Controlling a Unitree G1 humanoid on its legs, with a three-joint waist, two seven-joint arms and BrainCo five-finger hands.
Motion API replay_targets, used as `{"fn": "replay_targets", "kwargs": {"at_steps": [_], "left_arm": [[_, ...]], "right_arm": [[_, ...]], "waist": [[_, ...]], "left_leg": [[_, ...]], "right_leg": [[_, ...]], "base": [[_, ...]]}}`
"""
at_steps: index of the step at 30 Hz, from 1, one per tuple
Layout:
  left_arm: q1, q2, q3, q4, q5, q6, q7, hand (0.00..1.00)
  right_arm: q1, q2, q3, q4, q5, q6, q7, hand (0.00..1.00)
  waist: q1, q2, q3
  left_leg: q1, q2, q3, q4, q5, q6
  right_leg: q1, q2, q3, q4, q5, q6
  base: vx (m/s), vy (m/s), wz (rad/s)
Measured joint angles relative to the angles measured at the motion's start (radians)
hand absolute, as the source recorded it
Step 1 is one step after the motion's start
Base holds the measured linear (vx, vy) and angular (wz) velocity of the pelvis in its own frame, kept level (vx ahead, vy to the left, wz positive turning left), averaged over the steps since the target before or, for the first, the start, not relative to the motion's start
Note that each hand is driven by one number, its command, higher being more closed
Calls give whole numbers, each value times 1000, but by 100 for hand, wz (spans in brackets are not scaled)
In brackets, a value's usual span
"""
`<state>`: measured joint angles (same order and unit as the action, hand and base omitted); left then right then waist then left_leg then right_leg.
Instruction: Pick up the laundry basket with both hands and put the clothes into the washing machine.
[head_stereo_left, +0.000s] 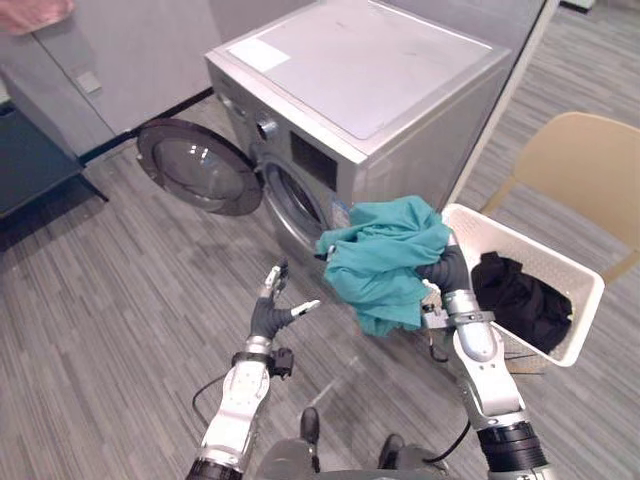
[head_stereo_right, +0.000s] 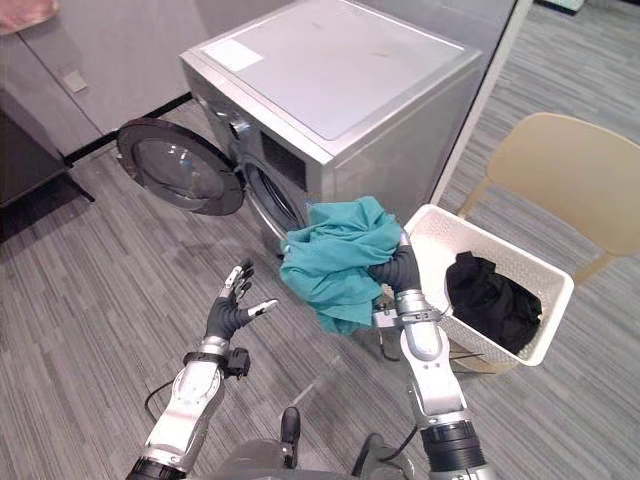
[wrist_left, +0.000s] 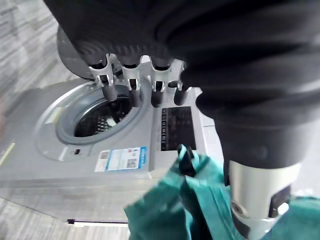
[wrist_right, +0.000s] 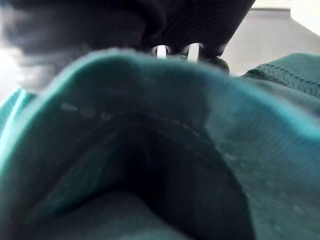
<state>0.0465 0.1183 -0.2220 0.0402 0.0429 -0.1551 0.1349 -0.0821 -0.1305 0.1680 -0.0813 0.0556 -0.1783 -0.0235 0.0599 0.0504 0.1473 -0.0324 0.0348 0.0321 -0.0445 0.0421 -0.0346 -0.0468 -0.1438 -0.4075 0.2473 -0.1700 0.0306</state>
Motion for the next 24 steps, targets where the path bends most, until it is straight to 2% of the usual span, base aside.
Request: {"fn": "replay_targets", "kwargs": {"at_steps": [3, 6, 7, 9, 12, 13, 16, 24], "left_arm": [[-36, 13, -29, 0, 19, 0, 1, 0], [-67, 26, -84, 13, 48, 1, 23, 0], [-74, 26, -110, 13, 53, 1, 31, 100], [-77, 27, -130, 13, 58, 4, 43, 100], [-87, 47, -176, 24, 88, 5, 61, 100], [-92, 52, -182, 30, 89, 5, 62, 100], [-111, 54, -201, 49, 96, 6, 70, 100], [-101, 52, -196, 79, 85, 33, 89, 100]], "right_arm": [[-19, 19, 74, 44, 4, 4, 12, 100], [-39, 48, 127, 96, 39, 11, 27, 100], [-44, 47, 145, 114, 99, 14, 29, 100], [-44, 47, 160, 121, 137, 14, 30, 100], [-42, 40, 214, 154, 225, 14, 31, 100], [-41, 36, 218, 154, 238, 14, 31, 0], [-40, 9, 226, 154, 285, 12, 33, 0], [3, -34, 230, 152, 272, 5, 48, 0]], "waist": [[-1, -3, -15], [0, -4, -29], [-1, -5, -30], [-5, -6, -30], [-18, -5, -65], [-19, -5, -70], [-20, -8, -76], [-20, -7, -77]], "left_leg": [[12, -9, 0, -14, 10, 10], [22, -8, 0, -24, 19, 3], [31, -8, 0, -25, 21, 2], [38, -6, 0, -26, 22, 1], [40, 7, 0, -38, 29, -9], [42, 10, 0, -46, 33, -15], [44, 24, -2, -48, 37, -21], [45, 56, -2, -49, 47, -35]], "right_leg": [[12, -2, 3, -18, 15, 7], [27, 4, 7, -45, 34, 6], [34, 6, 12, -45, 35, 6], [42, 8, 13, -48, 36, 6], [44, 28, 21, -70, 49, -5], [44, 32, 22, -73, 51, -6], [46, 42, 26, -76, 52, -8], [43, 75, 42, -74, 47, -15]], "base": [[-21, 57, 0], [0, 0, 0], [-13, -10, -3], [0, 0, 0], [-3, -39, -8], [-12, -54, -6], [-19, -51, -3], [-10, -54, -3]]}}
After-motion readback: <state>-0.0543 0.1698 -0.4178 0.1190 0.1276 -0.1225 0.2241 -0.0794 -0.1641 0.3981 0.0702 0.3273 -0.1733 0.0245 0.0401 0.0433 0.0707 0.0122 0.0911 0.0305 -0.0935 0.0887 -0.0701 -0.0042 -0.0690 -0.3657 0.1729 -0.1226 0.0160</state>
